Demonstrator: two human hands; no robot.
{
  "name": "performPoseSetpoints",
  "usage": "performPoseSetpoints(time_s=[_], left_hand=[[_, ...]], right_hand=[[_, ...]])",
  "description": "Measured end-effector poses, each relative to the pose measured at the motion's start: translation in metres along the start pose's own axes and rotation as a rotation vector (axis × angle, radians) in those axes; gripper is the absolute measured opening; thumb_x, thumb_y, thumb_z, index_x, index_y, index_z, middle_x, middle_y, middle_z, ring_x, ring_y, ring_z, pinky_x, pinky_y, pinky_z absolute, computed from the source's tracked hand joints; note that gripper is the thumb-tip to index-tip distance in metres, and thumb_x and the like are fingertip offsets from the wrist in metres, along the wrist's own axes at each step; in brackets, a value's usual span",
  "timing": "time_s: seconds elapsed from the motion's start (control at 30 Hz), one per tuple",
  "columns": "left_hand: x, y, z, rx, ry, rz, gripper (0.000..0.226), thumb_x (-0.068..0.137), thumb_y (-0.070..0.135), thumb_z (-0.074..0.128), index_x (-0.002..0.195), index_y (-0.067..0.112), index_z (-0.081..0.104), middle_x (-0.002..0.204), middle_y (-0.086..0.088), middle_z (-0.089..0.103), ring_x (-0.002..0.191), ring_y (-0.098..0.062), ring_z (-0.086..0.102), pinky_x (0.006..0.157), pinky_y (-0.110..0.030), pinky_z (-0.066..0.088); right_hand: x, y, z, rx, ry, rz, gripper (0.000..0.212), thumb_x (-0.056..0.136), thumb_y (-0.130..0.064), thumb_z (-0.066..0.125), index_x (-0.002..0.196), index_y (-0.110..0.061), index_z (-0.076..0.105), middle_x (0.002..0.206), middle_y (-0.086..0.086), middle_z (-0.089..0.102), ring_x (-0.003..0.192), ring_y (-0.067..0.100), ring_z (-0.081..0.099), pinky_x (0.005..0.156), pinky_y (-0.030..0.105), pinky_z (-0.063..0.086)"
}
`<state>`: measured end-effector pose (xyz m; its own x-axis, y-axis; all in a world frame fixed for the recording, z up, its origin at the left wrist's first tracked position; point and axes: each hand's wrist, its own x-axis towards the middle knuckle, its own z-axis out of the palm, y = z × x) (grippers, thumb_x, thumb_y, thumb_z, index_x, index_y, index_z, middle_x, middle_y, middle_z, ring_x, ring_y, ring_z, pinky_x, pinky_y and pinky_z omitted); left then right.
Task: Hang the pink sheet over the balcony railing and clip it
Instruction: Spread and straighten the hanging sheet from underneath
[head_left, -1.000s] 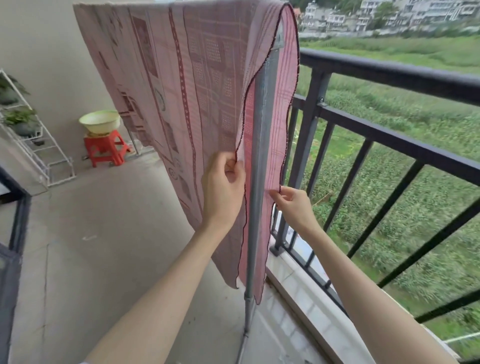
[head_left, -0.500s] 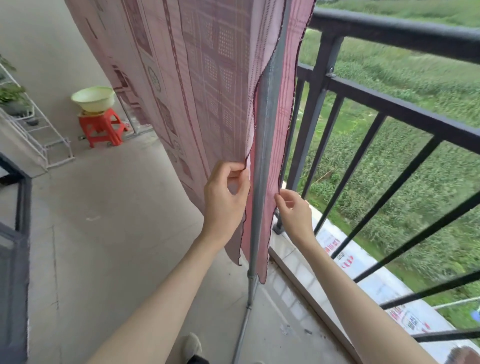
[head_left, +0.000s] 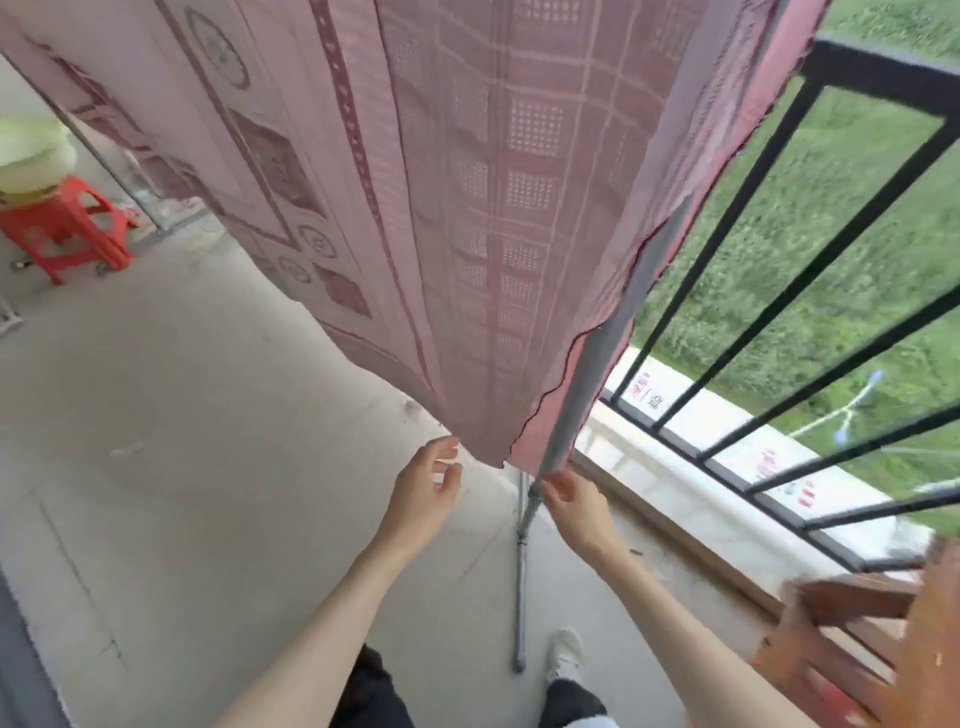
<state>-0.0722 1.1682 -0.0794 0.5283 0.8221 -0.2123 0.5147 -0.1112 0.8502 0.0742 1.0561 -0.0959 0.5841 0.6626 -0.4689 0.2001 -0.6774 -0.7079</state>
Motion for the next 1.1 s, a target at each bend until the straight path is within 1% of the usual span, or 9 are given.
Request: performPoseSetpoints(time_s=[0.17, 0.27, 0.37, 0.5, 0.67, 0.77, 0.9, 1.0, 1.1], left_hand=[[0.013, -0.078, -0.063, 0.119, -0.213, -0.018, 0.032, 0.091, 0.006, 0.048, 0.122, 0.013, 0.051, 0.114, -0.001, 0.058, 0.093, -0.013, 0.055, 0.076, -0.009, 0.037], [0.035, -0.132, -0.107, 0.232, -0.3, 0.028, 0.034, 0.091, 0.009, 0.05, 0.124, 0.015, 0.051, 0.119, -0.001, 0.058, 0.097, -0.013, 0.056, 0.088, -0.024, 0.045], [0.069, -0.176, -0.134, 0.367, -0.377, 0.082, 0.037, 0.09, 0.012, 0.052, 0.127, 0.013, 0.049, 0.122, -0.003, 0.057, 0.102, -0.017, 0.058, 0.085, -0.021, 0.04], [0.109, -0.225, -0.119, 0.402, -0.443, 0.097, 0.038, 0.09, 0.013, 0.052, 0.128, 0.014, 0.047, 0.124, -0.004, 0.056, 0.102, -0.016, 0.057, 0.084, -0.019, 0.037], [0.172, -0.315, -0.053, 0.375, -0.455, 0.14, 0.038, 0.091, 0.014, 0.051, 0.128, 0.015, 0.047, 0.12, -0.001, 0.055, 0.096, -0.012, 0.055, 0.082, -0.02, 0.037], [0.211, -0.365, -0.009, 0.225, -0.447, 0.083, 0.034, 0.091, 0.014, 0.052, 0.125, 0.015, 0.049, 0.112, -0.001, 0.056, 0.094, -0.016, 0.057, 0.08, -0.025, 0.042], [0.258, -0.41, 0.035, -0.246, -0.456, -0.2, 0.032, 0.093, 0.014, 0.05, 0.125, 0.013, 0.047, 0.112, -0.008, 0.055, 0.097, -0.024, 0.057, 0.079, -0.034, 0.05], [0.297, -0.443, 0.077, -0.586, -0.482, -0.334, 0.018, 0.093, 0.015, 0.05, 0.112, 0.016, 0.051, 0.103, -0.005, 0.055, 0.089, -0.022, 0.059, 0.081, -0.037, 0.048], [0.323, -0.468, 0.117, -0.817, -0.541, -0.364, 0.004, 0.094, 0.019, 0.049, 0.094, 0.02, 0.053, 0.102, -0.001, 0.055, 0.096, -0.021, 0.058, 0.088, -0.04, 0.047]], right_hand=[[-0.002, -0.008, 0.083, 0.07, 0.095, 0.209, 0.026, 0.093, -0.017, 0.049, 0.109, -0.002, 0.063, 0.109, 0.015, 0.067, 0.104, 0.03, 0.06, 0.076, 0.029, 0.041], [0.003, -0.013, 0.136, 0.116, 0.14, 0.278, 0.027, 0.093, -0.018, 0.052, 0.116, -0.008, 0.06, 0.112, 0.01, 0.067, 0.106, 0.026, 0.06, 0.076, 0.025, 0.039], [0.024, -0.015, 0.177, 0.152, 0.171, 0.337, 0.028, 0.093, -0.018, 0.052, 0.119, -0.009, 0.057, 0.113, 0.01, 0.066, 0.104, 0.026, 0.061, 0.072, 0.022, 0.036], [0.058, 0.005, 0.213, 0.188, 0.202, 0.37, 0.027, 0.092, -0.018, 0.054, 0.118, -0.009, 0.058, 0.109, 0.01, 0.067, 0.105, 0.026, 0.061, 0.081, 0.026, 0.04], [0.134, 0.08, 0.257, 0.276, 0.299, 0.372, 0.032, 0.091, -0.021, 0.057, 0.121, -0.009, 0.055, 0.103, 0.004, 0.063, 0.091, 0.021, 0.059, 0.072, 0.022, 0.038], [0.182, 0.128, 0.288, 0.616, 0.369, 0.407, 0.051, 0.089, -0.022, 0.061, 0.133, -0.007, 0.04, 0.116, 0.01, 0.058, 0.095, 0.024, 0.058, 0.083, 0.037, 0.049], [0.235, 0.16, 0.316, 1.054, 0.463, 0.376, 0.068, 0.087, -0.022, 0.064, 0.142, -0.009, 0.026, 0.127, 0.009, 0.05, 0.11, 0.024, 0.053, 0.087, 0.04, 0.05], [0.275, 0.181, 0.331, 1.134, 0.548, 0.119, 0.061, 0.086, -0.023, 0.063, 0.139, -0.01, 0.035, 0.131, 0.004, 0.052, 0.117, 0.019, 0.053, 0.091, 0.039, 0.049], [0.3, 0.193, 0.34, 1.116, 0.573, -0.117, 0.038, 0.086, -0.022, 0.062, 0.121, -0.011, 0.052, 0.122, 0.004, 0.06, 0.111, 0.014, 0.058, 0.097, 0.04, 0.046]])
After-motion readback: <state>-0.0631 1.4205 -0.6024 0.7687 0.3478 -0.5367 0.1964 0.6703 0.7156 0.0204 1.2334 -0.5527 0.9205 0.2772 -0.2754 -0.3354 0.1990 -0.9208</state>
